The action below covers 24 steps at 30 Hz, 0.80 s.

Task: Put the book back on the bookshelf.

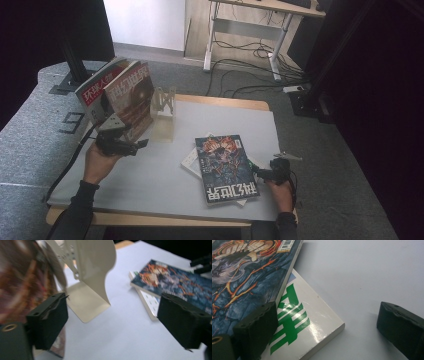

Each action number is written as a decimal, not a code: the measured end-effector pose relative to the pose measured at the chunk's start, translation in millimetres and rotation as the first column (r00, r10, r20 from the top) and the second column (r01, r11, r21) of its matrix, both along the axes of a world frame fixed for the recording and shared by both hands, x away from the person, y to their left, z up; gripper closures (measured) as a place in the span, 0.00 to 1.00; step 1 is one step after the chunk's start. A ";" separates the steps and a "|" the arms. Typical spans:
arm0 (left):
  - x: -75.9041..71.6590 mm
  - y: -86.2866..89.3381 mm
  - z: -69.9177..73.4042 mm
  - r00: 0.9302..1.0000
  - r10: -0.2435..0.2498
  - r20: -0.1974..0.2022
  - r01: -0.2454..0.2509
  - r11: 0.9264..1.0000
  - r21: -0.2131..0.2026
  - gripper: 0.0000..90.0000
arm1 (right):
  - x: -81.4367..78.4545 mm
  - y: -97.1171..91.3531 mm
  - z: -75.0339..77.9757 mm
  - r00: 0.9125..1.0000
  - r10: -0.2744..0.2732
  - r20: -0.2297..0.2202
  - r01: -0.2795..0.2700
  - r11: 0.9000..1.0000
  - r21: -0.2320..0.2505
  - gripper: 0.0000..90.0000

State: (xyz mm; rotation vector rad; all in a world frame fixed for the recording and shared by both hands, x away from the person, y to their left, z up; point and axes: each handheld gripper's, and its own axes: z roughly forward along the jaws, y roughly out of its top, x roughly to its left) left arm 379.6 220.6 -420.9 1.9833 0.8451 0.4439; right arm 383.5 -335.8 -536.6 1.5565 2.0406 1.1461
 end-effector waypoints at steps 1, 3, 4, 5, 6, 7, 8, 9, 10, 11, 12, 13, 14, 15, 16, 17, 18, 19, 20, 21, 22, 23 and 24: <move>0.4 -3.1 -3.3 1.000 -0.009 -0.007 0.009 1.000 0.010 0.06 | 0.0 0.0 0.0 1.000 0.000 0.000 0.000 1.000 0.001 0.04; 1.8 -8.8 -9.2 0.999 -0.027 -0.020 0.027 0.999 0.024 0.02 | 0.0 0.0 0.0 1.000 0.000 0.000 0.000 1.000 0.000 0.04; 2.2 -10.9 -11.6 0.999 -0.034 -0.023 0.035 0.999 0.028 0.00 | 0.0 0.0 0.0 1.000 0.000 0.000 0.000 1.000 0.000 0.04; 2.1 -13.2 -14.3 0.999 -0.038 -0.025 0.038 0.999 0.028 0.00 | 0.0 0.0 0.0 1.000 0.000 0.000 0.000 1.000 0.000 0.04; 2.1 -15.3 -17.1 0.999 -0.047 -0.026 0.047 0.999 0.026 0.00 | 0.0 0.0 0.0 1.000 0.000 0.000 0.000 1.000 0.000 0.04; 2.3 -17.2 -19.7 0.998 -0.054 -0.030 0.055 0.998 0.028 0.00 | 0.0 0.0 0.0 1.000 0.000 0.000 0.000 1.000 0.000 0.04; 2.5 -19.1 -22.6 0.997 -0.062 -0.035 0.063 0.998 0.027 0.00 | 0.0 0.0 0.0 1.000 0.000 0.000 0.000 1.000 0.000 0.04; 2.7 -21.0 -25.7 0.997 -0.069 -0.040 0.070 0.997 0.029 0.00 | 0.0 0.0 0.0 1.000 0.000 0.000 0.000 1.000 0.001 0.04; 2.8 -22.8 -28.9 0.996 -0.072 -0.046 0.074 0.997 0.034 0.00 | 0.0 0.0 0.0 1.000 0.000 0.000 0.000 1.000 0.000 0.04; 2.7 -24.4 -32.3 0.996 -0.076 -0.051 0.079 0.996 0.043 0.00 | 0.0 0.0 0.0 1.000 0.000 0.000 0.000 1.000 0.000 0.04; 2.2 -26.4 -36.0 0.995 -0.077 -0.057 0.079 0.996 0.042 0.00 | 0.0 0.1 0.0 1.000 0.000 0.000 0.000 1.000 0.001 0.04; 1.6 -27.5 -39.6 0.995 -0.085 -0.062 0.088 0.995 0.049 0.00 | 0.0 0.0 0.0 1.000 0.000 0.000 0.000 1.000 0.000 0.04; 0.8 -28.6 -43.2 0.994 -0.091 -0.066 0.094 0.994 0.055 0.00 | 0.0 0.0 0.0 1.000 0.000 0.000 0.000 1.000 0.000 0.04; -0.1 -29.4 -46.7 0.993 -0.095 -0.069 0.099 0.993 0.057 0.00 | 0.0 0.1 0.0 1.000 0.000 0.000 0.000 1.000 0.000 0.04; -0.7 -29.8 -49.1 0.993 -0.097 -0.071 0.101 0.993 0.060 0.00 | -0.1 0.1 0.0 1.000 0.000 0.000 0.000 1.000 0.000 0.04; -1.5 -30.1 -52.1 0.992 -0.100 -0.073 0.105 0.993 0.063 0.00 | 0.0 0.1 0.0 1.000 0.000 0.000 0.000 1.000 0.000 0.04; -2.3 -30.6 -56.0 0.992 -0.102 -0.079 0.107 0.992 0.060 0.00 | 0.0 0.1 0.0 1.000 0.000 0.000 0.000 1.000 0.000 0.04; -2.9 -31.0 -59.4 0.991 -0.105 -0.084 0.110 0.992 0.055 0.00 | 0.0 0.1 0.0 1.000 0.000 0.000 0.000 1.000 0.000 0.04; -3.5 -31.6 -62.6 0.990 -0.109 -0.091 0.114 0.992 0.056 0.00 | 0.0 0.1 0.0 1.000 0.000 0.000 0.000 1.000 0.000 0.04; -3.9 -32.4 -65.7 0.989 -0.110 -0.098 0.117 0.991 0.067 0.00 | 0.0 0.1 0.0 1.000 0.000 0.000 0.000 1.000 0.000 0.04; -4.3 -33.3 -68.9 0.988 -0.113 -0.101 0.121 0.990 0.076 0.00 | 0.0 0.1 0.0 1.000 0.000 0.000 0.000 1.000 0.000 0.04; -4.6 -34.1 -71.9 0.988 -0.112 -0.105 0.121 0.989 0.084 0.00 | 0.0 0.1 0.0 1.000 0.000 0.000 0.000 1.000 0.000 0.04; -4.5 -34.9 -74.9 0.988 -0.112 -0.111 0.122 0.988 0.092 0.00 | 0.0 0.1 0.0 1.000 0.001 0.000 -0.001 1.000 0.000 0.04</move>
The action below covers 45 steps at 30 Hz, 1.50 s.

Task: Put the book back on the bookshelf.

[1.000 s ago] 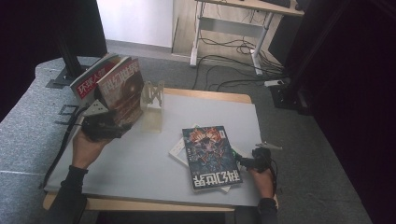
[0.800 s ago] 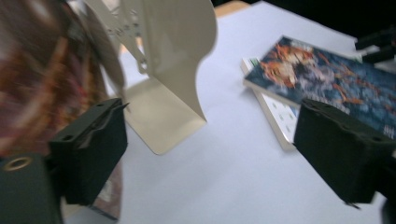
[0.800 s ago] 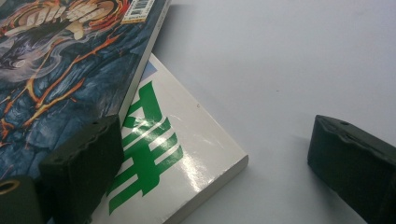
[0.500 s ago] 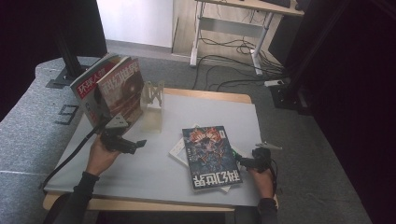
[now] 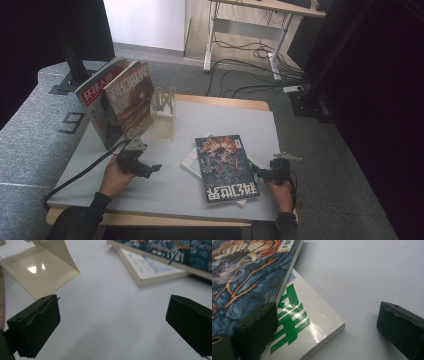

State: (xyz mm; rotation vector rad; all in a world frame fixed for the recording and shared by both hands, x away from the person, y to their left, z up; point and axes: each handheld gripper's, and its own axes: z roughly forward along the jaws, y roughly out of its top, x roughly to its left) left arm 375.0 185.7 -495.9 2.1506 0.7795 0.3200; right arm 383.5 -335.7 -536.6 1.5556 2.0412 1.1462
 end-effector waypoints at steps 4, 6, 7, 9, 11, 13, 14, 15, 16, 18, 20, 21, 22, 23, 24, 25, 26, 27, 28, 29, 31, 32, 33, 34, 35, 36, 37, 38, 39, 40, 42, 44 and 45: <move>1.5 -4.4 -12.4 1.000 0.002 -0.012 -0.002 0.999 0.054 0.00 | 0.1 0.0 0.0 1.000 0.000 -0.001 0.000 1.000 0.000 0.03; 2.7 -6.7 -18.6 1.000 0.002 -0.019 -0.001 0.997 0.078 0.00 | 0.1 0.1 0.0 1.000 0.000 -0.001 0.000 1.000 0.000 0.03; 3.2 -7.8 -21.6 1.000 0.002 -0.024 0.001 0.996 0.094 0.00 | 0.1 0.1 0.1 1.000 0.000 -0.001 0.000 1.000 0.000 0.03; 4.0 -9.9 -27.6 0.999 0.000 -0.032 0.004 0.992 0.125 0.00 | 0.1 0.2 0.1 1.000 0.000 -0.001 0.000 1.000 0.000 0.03; 6.2 -12.6 -32.2 0.998 -0.002 -0.061 0.011 0.988 0.154 0.00 | 0.1 0.2 0.1 1.000 0.000 -0.001 0.000 1.000 0.000 0.03; 8.2 -11.5 -32.3 0.997 0.003 -0.082 0.008 0.990 0.143 0.00 | 0.1 0.2 0.2 1.000 0.000 -0.001 0.000 1.000 0.000 0.04; 8.1 -11.6 -32.4 0.997 0.003 -0.081 0.009 0.989 0.144 0.00 | 0.0 0.2 0.2 1.000 0.000 -0.001 0.000 1.000 -0.001 0.04; 8.0 -11.6 -32.4 0.997 0.003 -0.081 0.008 0.989 0.145 0.00 | 0.0 0.3 0.2 1.000 0.001 0.000 -0.001 1.000 -0.001 0.04; 8.0 -11.7 -32.5 0.997 0.003 -0.081 0.009 0.990 0.144 0.00 | -0.2 0.3 0.3 1.000 0.003 0.001 -0.003 1.000 -0.001 0.04; 8.1 -11.7 -32.6 0.997 0.003 -0.081 0.009 0.990 0.144 0.00 | -0.6 0.6 0.5 1.000 0.007 0.005 -0.007 1.000 -0.002 0.05; 8.1 -11.7 -32.6 0.997 0.003 -0.081 0.009 0.990 0.144 0.00 | -1.0 1.2 0.6 1.000 0.012 0.014 -0.012 1.000 -0.006 0.06; 8.1 -11.6 -32.7 0.997 0.003 -0.081 0.008 0.990 0.143 0.00 | -1.6 1.8 1.1 1.000 0.013 0.017 -0.013 1.000 -0.013 0.06; 8.1 -11.7 -32.7 0.997 0.003 -0.082 0.008 0.990 0.143 0.00 | -2.2 2.4 1.4 1.000 0.015 0.024 -0.015 1.000 -0.020 0.07; 8.1 -11.7 -32.7 0.997 0.003 -0.081 0.009 0.990 0.143 0.00 | -2.9 3.3 1.9 0.999 0.013 0.030 -0.012 1.000 -0.029 0.07; 8.1 -11.7 -32.7 0.997 0.003 -0.081 0.008 0.990 0.143 0.00 | -3.4 3.7 2.5 0.999 0.015 0.033 -0.014 0.999 -0.038 0.07; 8.2 -11.6 -32.7 0.997 0.003 -0.082 0.009 0.990 0.143 0.00 | -4.1 4.4 3.9 0.999 0.015 0.041 -0.013 0.998 -0.058 0.07; 8.1 -11.6 -32.7 0.997 0.003 -0.082 0.008 0.990 0.143 0.00 | -5.1 5.0 5.7 0.999 0.013 0.043 -0.010 0.997 -0.075 0.07; 8.2 -11.6 -32.7 0.997 0.003 -0.082 0.009 0.990 0.143 0.00 | -5.8 5.3 7.1 0.999 0.012 0.048 -0.007 0.996 -0.088 0.07; 8.2 -11.6 -32.7 0.997 0.003 -0.082 0.009 0.990 0.143 0.00 | -7.4 5.4 9.9 0.998 0.011 0.059 -0.005 0.996 -0.094 0.07; 8.2 -11.6 -32.7 0.997 0.003 -0.082 0.009 0.990 0.143 0.00 | -9.0 5.4 12.5 0.998 0.008 0.066 -0.002 0.996 -0.091 0.07; 8.2 -11.6 -32.8 0.997 0.003 -0.082 0.009 0.990 0.143 0.00 | -13.1 6.6 18.5 0.996 0.006 0.089 0.003 0.995 -0.096 0.07; 8.2 -11.6 -32.8 0.997 0.003 -0.082 0.009 0.990 0.143 0.00 | -15.4 7.9 21.5 0.995 0.011 0.102 -0.001 0.995 -0.102 0.07; 8.3 -11.6 -32.8 0.997 0.003 -0.082 0.009 0.990 0.143 0.00 | -17.7 9.8 24.1 0.994 0.019 0.109 -0.008 0.995 -0.104 0.06; 8.2 -11.6 -32.8 0.997 0.003 -0.082 0.009 0.990 0.143 0.00 | -19.8 12.2 26.1 0.993 0.029 0.114 -0.017 0.994 -0.107 0.06; 8.2 -11.6 -32.7 0.997 0.003 -0.082 0.009 0.990 0.144 0.00 | -21.8 15.2 27.5 0.992 0.039 0.121 -0.026 0.994 -0.110 0.06; 8.2 -11.6 -32.8 0.997 0.003 -0.082 0.009 0.990 0.143 0.00 | -23.3 18.3 28.2 0.991 0.051 0.124 -0.037 0.993 -0.113 0.06; 8.2 -11.6 -32.7 0.997 0.003 -0.082 0.009 0.990 0.144 0.00 | -24.5 22.0 28.3 0.991 0.062 0.121 -0.048 0.992 -0.117 0.05; 8.2 -11.6 -32.8 0.997 0.003 -0.082 0.009 0.990 0.143 0.00 | -25.4 25.6 27.9 0.990 0.077 0.115 -0.062 0.990 -0.127 0.05; 8.2 -11.6 -32.8 0.997 0.003 -0.082 0.009 0.990 0.143 0.00 | -26.4 29.4 27.1 0.990 0.088 0.112 -0.072 0.988 -0.139 0.04; 8.2 -11.6 -32.8 0.997 0.003 -0.082 0.009 0.990 0.143 0.00 | -27.3 32.9 26.3 0.989 0.103 0.107 -0.086 0.985 -0.152 0.04; 8.2 -11.6 -32.8 0.997 0.003 -0.082 0.009 0.990 0.143 0.00 | -29.6 39.0 24.8 0.988 0.121 0.096 -0.103 0.980 -0.173 0.04; 8.2 -11.6 -32.8 0.997 0.003 -0.082 0.009 0.990 0.143 0.00 | -32.7 43.4 24.3 0.986 0.138 0.092 -0.118 0.974 -0.193 0.04; 8.2 -11.5 -32.8 0.997 0.003 -0.082 0.009 0.990 0.143 0.00 | -34.3 45.2 24.1 0.985 0.145 0.090 -0.125 0.971 -0.202 0.04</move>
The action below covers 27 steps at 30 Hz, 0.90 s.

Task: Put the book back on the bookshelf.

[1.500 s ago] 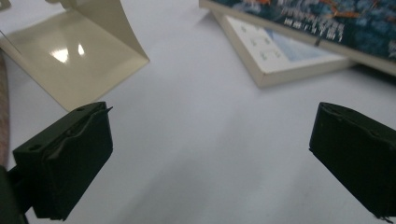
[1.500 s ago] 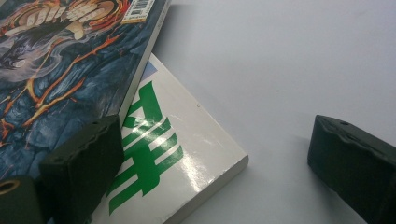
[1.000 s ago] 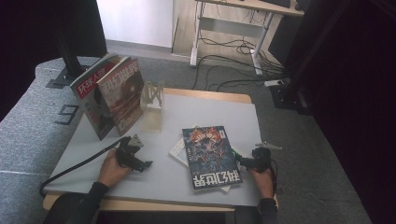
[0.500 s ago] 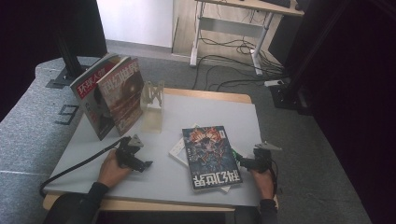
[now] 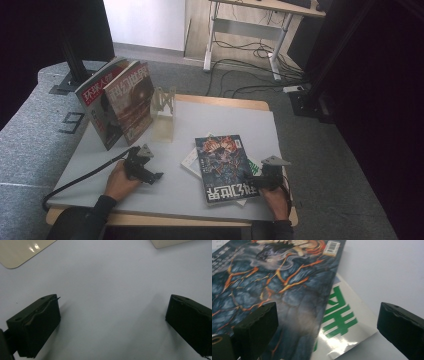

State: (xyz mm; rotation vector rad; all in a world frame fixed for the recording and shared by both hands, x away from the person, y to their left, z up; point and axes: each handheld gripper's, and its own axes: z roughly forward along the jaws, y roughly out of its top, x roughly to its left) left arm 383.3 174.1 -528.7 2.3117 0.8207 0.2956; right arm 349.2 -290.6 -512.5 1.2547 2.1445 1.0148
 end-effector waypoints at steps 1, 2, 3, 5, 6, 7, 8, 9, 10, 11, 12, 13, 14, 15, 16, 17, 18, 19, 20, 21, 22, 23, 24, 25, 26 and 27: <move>0.0 0.0 0.0 1.000 0.000 0.000 0.000 1.000 0.000 0.00 | -1.8 1.7 -0.3 1.000 0.006 -0.002 -0.006 1.000 -0.008 0.03; 0.0 0.0 0.0 1.000 0.000 0.000 0.000 1.000 0.001 0.00 | -3.8 3.1 -0.8 1.000 0.010 -0.007 -0.010 1.000 -0.017 0.03; 0.0 0.0 0.0 1.000 0.000 0.000 0.000 1.000 0.000 0.00 | -5.7 4.6 -1.7 1.000 0.013 -0.013 -0.014 1.000 -0.024 0.03; 0.0 0.0 0.0 1.000 0.000 -0.001 0.000 1.000 0.001 0.00 | -10.0 6.0 -3.2 1.000 0.018 -0.019 -0.018 1.000 -0.013 0.03; 0.0 0.0 0.0 1.000 0.000 0.000 0.000 1.000 0.001 0.00 | -12.2 6.2 -3.6 1.000 0.021 -0.023 -0.021 1.000 -0.008 0.03; 0.0 0.0 0.0 1.000 0.000 0.000 0.000 1.000 0.000 0.00 | -14.5 6.5 -3.7 1.000 0.020 -0.023 -0.020 1.000 -0.008 0.03; 0.0 0.0 0.0 1.000 0.000 0.000 0.000 1.000 0.001 0.00 | -16.8 7.0 -3.7 1.000 0.018 -0.023 -0.018 1.000 -0.006 0.03; 0.0 0.0 0.0 1.000 0.000 -0.001 0.000 1.000 0.000 0.00 | -19.0 7.3 -3.6 1.000 0.020 -0.023 -0.020 1.000 -0.008 0.03; 0.0 0.0 0.1 1.000 0.000 -0.001 0.000 1.000 0.001 0.00 | -21.3 7.8 -3.7 1.000 0.020 -0.022 -0.020 1.000 -0.007 0.03; 0.0 0.0 0.0 1.000 0.000 -0.001 0.000 1.000 0.001 0.00 | -23.5 8.2 -3.7 1.000 0.021 -0.022 -0.021 1.000 -0.008 0.03; 0.0 0.0 0.0 1.000 0.000 -0.001 0.000 1.000 0.000 0.00 | -25.4 8.6 -3.6 0.999 0.023 -0.023 -0.023 1.000 -0.009 0.03; 0.0 0.0 0.0 1.000 0.000 -0.001 0.000 1.000 0.001 0.00 | -27.5 9.0 -3.6 0.999 0.023 -0.022 -0.023 1.000 -0.009 0.03; 0.1 0.0 0.0 1.000 0.000 -0.001 0.000 1.000 0.000 0.00 | -29.6 9.5 -3.6 1.000 0.022 -0.022 -0.023 1.000 -0.007 0.03; 0.1 0.0 0.0 1.000 0.000 -0.001 0.000 1.000 0.001 0.00 | -31.8 9.8 -3.6 0.999 0.025 -0.022 -0.025 1.000 -0.010 0.04; 0.0 0.0 0.0 1.000 0.001 -0.001 -0.001 1.000 0.000 0.00 | -33.5 10.3 -3.5 1.000 0.024 -0.020 -0.024 1.000 -0.008 0.04; 0.1 0.0 0.0 1.000 0.000 -0.001 0.000 1.000 0.001 0.00 | -36.4 10.5 -3.5 0.999 0.028 -0.021 -0.029 1.000 -0.009 0.04; 0.1 0.0 0.0 1.000 0.001 -0.001 -0.001 1.000 0.000 0.00 | -38.6 10.4 -3.5 0.999 0.032 -0.022 -0.033 0.999 -0.009 0.04; 0.1 0.0 0.0 1.000 0.001 -0.001 -0.001 1.000 0.000 0.00 | -40.9 10.6 -3.8 0.999 0.032 -0.021 -0.032 0.999 -0.005 0.04; 0.1 0.0 0.0 1.000 0.000 -0.001 0.000 1.000 0.000 0.00 | -43.1 10.5 -3.9 0.999 0.032 -0.021 -0.032 0.999 -0.004 0.04; 0.0 0.0 0.0 1.000 0.000 -0.001 0.000 1.000 0.001 0.00 | -45.3 10.4 -4.0 0.999 0.033 -0.023 -0.033 0.999 -0.003 0.04; 0.0 0.0 0.0 1.000 0.001 -0.001 -0.001 1.000 0.000 0.00 | -47.6 10.5 -3.9 0.999 0.033 -0.025 -0.034 0.999 -0.002 0.04; 0.0 0.0 0.0 1.000 0.001 -0.001 -0.001 1.000 0.000 0.00 | -49.7 10.7 -3.8 0.999 0.035 -0.025 -0.035 0.999 -0.002 0.04; 0.0 0.0 0.0 1.000 0.001 -0.001 -0.001 1.000 0.000 0.00 | -51.7 11.1 -3.8 0.999 0.035 -0.024 -0.035 0.999 -0.002 0.04; 0.1 0.0 0.0 1.000 0.000 -0.001 0.000 1.000 0.001 0.00 | -53.6 11.2 -3.7 0.999 0.039 -0.026 -0.039 0.999 -0.003 0.04; 0.0 0.0 0.0 1.000 0.001 -0.001 -0.001 1.000 0.000 0.00 | -55.3 11.5 -3.9 0.999 0.041 -0.029 -0.041 0.999 0.002 0.04; 0.1 0.0 0.0 1.000 0.001 -0.001 -0.001 1.000 0.000 0.00 | -56.3 11.4 -4.0 0.998 0.045 -0.032 -0.045 0.999 0.005 0.04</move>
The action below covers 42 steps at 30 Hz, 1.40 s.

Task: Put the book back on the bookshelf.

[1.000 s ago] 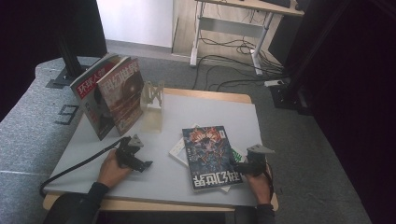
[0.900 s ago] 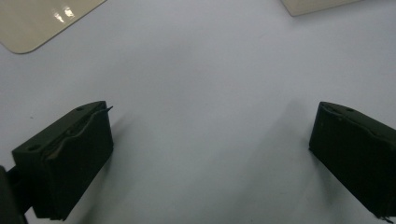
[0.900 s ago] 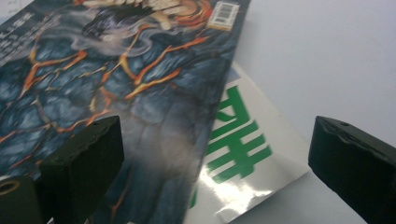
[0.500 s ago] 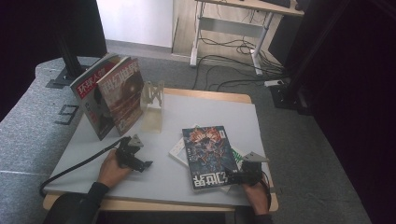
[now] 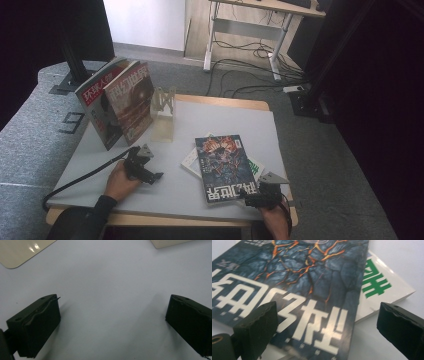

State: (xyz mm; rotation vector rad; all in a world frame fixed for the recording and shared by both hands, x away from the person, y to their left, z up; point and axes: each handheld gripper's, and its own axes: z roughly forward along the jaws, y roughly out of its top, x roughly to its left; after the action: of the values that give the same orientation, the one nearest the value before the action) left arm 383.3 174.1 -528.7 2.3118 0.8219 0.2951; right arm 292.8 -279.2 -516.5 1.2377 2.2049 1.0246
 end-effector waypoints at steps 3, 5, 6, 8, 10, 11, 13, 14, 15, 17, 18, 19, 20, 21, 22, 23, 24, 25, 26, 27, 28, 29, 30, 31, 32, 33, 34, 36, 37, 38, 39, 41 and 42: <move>0.0 0.0 0.0 1.000 0.000 0.000 0.000 1.000 0.000 0.00 | -3.9 0.1 -0.6 1.000 0.011 -0.012 -0.011 1.000 0.017 0.04; 0.0 0.0 0.0 1.000 0.000 0.000 0.000 1.000 0.000 0.00 | -6.2 0.3 0.2 1.000 0.016 -0.013 -0.015 1.000 0.009 0.04; 0.0 0.0 0.0 1.000 0.000 0.000 0.000 1.000 0.000 0.00 | -7.2 0.3 0.6 1.000 0.019 -0.011 -0.019 1.000 0.003 0.04; 0.0 0.0 -0.1 1.000 0.000 0.000 0.000 1.000 -0.001 0.00 | -9.4 0.4 1.3 1.000 0.019 -0.014 -0.019 1.000 -0.002 0.04; 0.0 0.0 0.0 1.000 0.000 0.000 0.000 1.000 0.000 0.00 | -11.1 -0.9 1.3 1.000 0.022 -0.017 -0.022 1.000 -0.001 0.04; 0.0 0.0 0.0 1.000 0.000 0.000 0.000 1.000 0.000 0.00 | -11.6 -1.8 1.3 1.000 0.020 -0.018 -0.020 1.000 0.000 0.04; 0.0 0.0 -0.1 1.000 0.000 0.000 0.000 1.000 0.000 0.00 | -13.0 -4.8 1.0 1.000 0.014 -0.020 -0.014 1.000 0.000 0.04; 0.0 0.0 0.0 1.000 0.000 0.000 0.000 1.000 0.000 0.00 | -13.9 -6.3 0.5 1.000 0.009 -0.025 -0.010 1.000 -0.007 0.04; 0.0 0.0 0.0 1.000 0.000 0.000 0.000 1.000 0.000 0.00 | -14.6 -7.0 -0.2 1.000 0.008 -0.027 -0.009 1.000 -0.018 0.04; 0.0 0.0 -0.1 1.000 0.000 0.000 0.000 1.000 -0.001 0.00 | -16.0 -7.7 -1.8 0.999 0.008 -0.034 -0.009 1.000 -0.024 0.04; 0.0 0.0 0.0 1.000 0.000 0.000 0.000 1.000 0.000 0.00 | -16.4 -7.8 -2.3 0.999 0.006 -0.031 -0.007 1.000 -0.022 0.04; 0.0 0.0 0.0 1.000 0.000 0.000 0.000 1.000 0.000 0.00 | -16.8 -7.7 -2.3 1.000 0.004 -0.030 -0.004 1.000 -0.020 0.04; 0.0 0.0 0.0 1.000 0.000 0.000 0.000 1.000 0.000 0.00 | -16.9 -7.4 -2.0 1.000 0.004 -0.027 -0.005 1.000 -0.026 0.04; 0.0 0.0 0.0 1.000 0.000 0.000 0.000 1.000 0.000 0.00 | -17.0 -6.7 -1.4 1.000 0.005 -0.023 -0.006 0.999 -0.036 0.04; 0.0 0.0 -0.1 1.000 0.000 0.000 0.000 1.000 -0.001 0.00 | -17.1 -5.9 -1.0 1.000 0.004 -0.021 -0.005 0.999 -0.041 0.04; 0.0 0.0 0.0 1.000 0.000 0.000 0.000 1.000 0.000 0.00 | -17.0 -5.7 -0.8 1.000 0.003 -0.019 -0.004 0.999 -0.046 0.04; 0.0 0.0 0.0 1.000 0.000 0.000 0.000 1.000 0.000 0.00 | -17.1 -5.7 -0.7 1.000 -0.008 -0.012 0.007 0.999 -0.052 0.05; 0.0 0.0 0.0 1.000 0.000 0.000 0.000 1.000 0.000 0.00 | -17.1 -6.6 -0.4 1.000 -0.020 0.000 0.019 0.998 -0.059 0.07; 0.1 0.0 -0.1 1.000 0.000 0.001 0.000 1.000 0.000 0.00 | -16.9 -7.9 0.0 0.999 -0.033 0.007 0.033 0.998 -0.060 0.10; 0.0 0.0 0.0 1.000 0.000 0.000 0.000 1.000 0.000 0.00 | -15.9 -10.0 0.2 0.999 -0.041 0.012 0.042 0.997 -0.061 0.11; 0.0 0.0 0.0 1.000 0.000 0.000 0.000 1.000 0.000 0.00 | -14.3 -12.0 -0.2 0.999 -0.051 0.012 0.051 0.997 -0.054 0.11; 0.0 0.0 0.0 1.000 0.000 0.000 0.000 1.000 0.000 0.00 | -12.3 -14.4 -1.0 0.999 -0.054 0.005 0.054 0.998 -0.040 0.11; 0.0 0.0 0.0 1.000 0.000 0.000 0.000 1.000 0.000 0.00 | -10.4 -16.7 -1.9 0.998 -0.057 -0.004 0.057 0.998 -0.024 0.10; 0.1 0.0 -0.1 1.000 0.000 0.000 0.000 1.000 -0.001 0.00 | -8.8 -18.7 -2.9 0.998 -0.061 -0.008 0.061 0.998 -0.012 0.10; 0.0 0.0 0.0 1.000 0.000 0.000 0.000 1.000 -0.001 0.00 | -7.8 -20.4 -3.4 0.998 -0.066 -0.010 0.066 0.998 -0.006 0.10; 0.1 0.0 -0.1 1.000 0.000 0.000 0.000 1.000 -0.001 0.00 | -7.0 -21.6 -3.7 0.997 -0.072 -0.011 0.072 0.997 0.000 0.10; 0.1 0.0 -0.1 1.000 0.000 0.000 0.000 1.000 0.000 0.00 | -6.0 -22.6 -3.9 0.997 -0.077 -0.009 0.077 0.997 0.001 0.10; 0.1 0.0 -0.1 1.000 0.000 0.000 0.000 1.000 0.000 0.00 | -3.9 -24.9 -3.9 0.996 -0.089 -0.007 0.089 0.996 -0.001 0.10; 0.1 0.0 -0.1 1.000 0.000 0.000 0.000 1.000 -0.001 0.00 | -2.6 -26.1 -3.8 0.995 -0.097 -0.005 0.097 0.995 -0.004 0.10; 0.1 0.0 0.0 1.000 0.000 0.000 0.000 1.000 0.000 0.00 | -1.1 -27.7 -3.7 0.994 -0.105 -0.003 0.105 0.994 -0.005 0.10; 0.1 0.0 -0.1 1.000 0.000 0.000 0.000 1.000 -0.001 0.00 | 0.6 -29.3 -3.6 0.994 -0.112 -0.004 0.112 0.994 -0.005 0.11; 0.1 0.0 -0.2 1.000 0.000 0.000 0.000 1.000 -0.001 0.00 | 4.2 -32.5 -3.4 0.992 -0.124 -0.007 0.124 0.992 -0.004 0.11; 0.1 0.0 -0.1 1.000 0.000 0.000 0.000 1.000 -0.001 0.00 | 5.7 -33.5 -3.3 0.991 -0.132 -0.007 0.132 0.991 -0.004 0.11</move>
State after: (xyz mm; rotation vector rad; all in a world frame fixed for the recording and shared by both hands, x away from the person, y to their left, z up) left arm 383.4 174.1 -528.7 2.3112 0.8224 0.2948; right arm 298.6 -312.7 -519.8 1.3674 2.0983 0.9650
